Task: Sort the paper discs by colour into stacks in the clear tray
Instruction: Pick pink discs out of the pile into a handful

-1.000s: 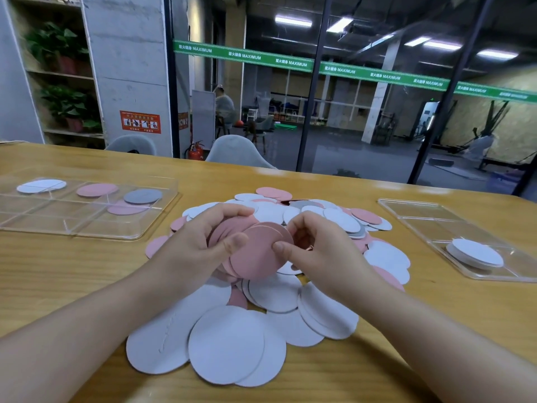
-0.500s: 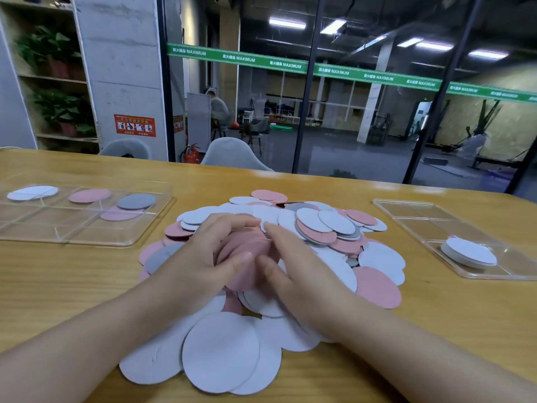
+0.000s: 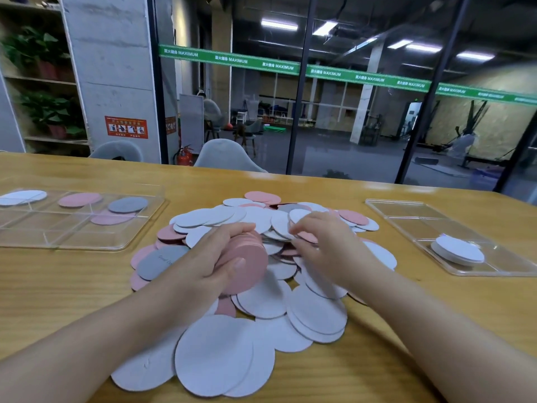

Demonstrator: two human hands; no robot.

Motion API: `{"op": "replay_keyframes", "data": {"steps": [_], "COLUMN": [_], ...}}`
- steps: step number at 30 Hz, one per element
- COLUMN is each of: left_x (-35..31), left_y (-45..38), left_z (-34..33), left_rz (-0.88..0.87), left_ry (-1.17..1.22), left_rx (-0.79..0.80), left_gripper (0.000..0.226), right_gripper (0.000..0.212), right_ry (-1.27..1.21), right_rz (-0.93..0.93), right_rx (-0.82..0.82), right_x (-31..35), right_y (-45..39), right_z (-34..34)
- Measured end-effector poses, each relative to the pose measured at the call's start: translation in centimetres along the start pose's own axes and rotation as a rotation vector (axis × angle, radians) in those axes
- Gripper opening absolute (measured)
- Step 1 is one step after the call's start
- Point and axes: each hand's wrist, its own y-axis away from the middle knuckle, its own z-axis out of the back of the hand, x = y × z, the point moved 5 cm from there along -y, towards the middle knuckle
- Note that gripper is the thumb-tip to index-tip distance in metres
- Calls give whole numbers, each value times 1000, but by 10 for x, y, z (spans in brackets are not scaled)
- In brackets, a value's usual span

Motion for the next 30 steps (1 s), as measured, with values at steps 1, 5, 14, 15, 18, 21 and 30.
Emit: {"op": "replay_keyframes", "data": {"steps": [1,5,14,15,18,21,30], "left_x": [0,1,2,1,1,2,3], "left_y": [0,1,-1,-1,-1,-2,-2], "left_z": [0,-1,-1,-1,-1,-1,-1], "left_rz": [-1,3,23,20,24,12,8], "left_ry": [11,49,81,80,80,67,53], "left_rx": [-2,23,19,22,25,26,24], "left_gripper": [44,44,41,38,39,40,39], "right_gripper": [22,23,25,25,27,22,34], "right_ry": [34,47,98,105,107,279,437], "right_rz": [-34,-129,-212,-225,-214,-139,-30], "right_rx": [19,66,50,50,52,99,126], "right_x": [-9,-27,-37,-37,-34,-28,-24], "right_y": [-1,-2,-5,-5,-5,-6,-9], "right_z": [3,15,-2,-3,0,0,-3]}}
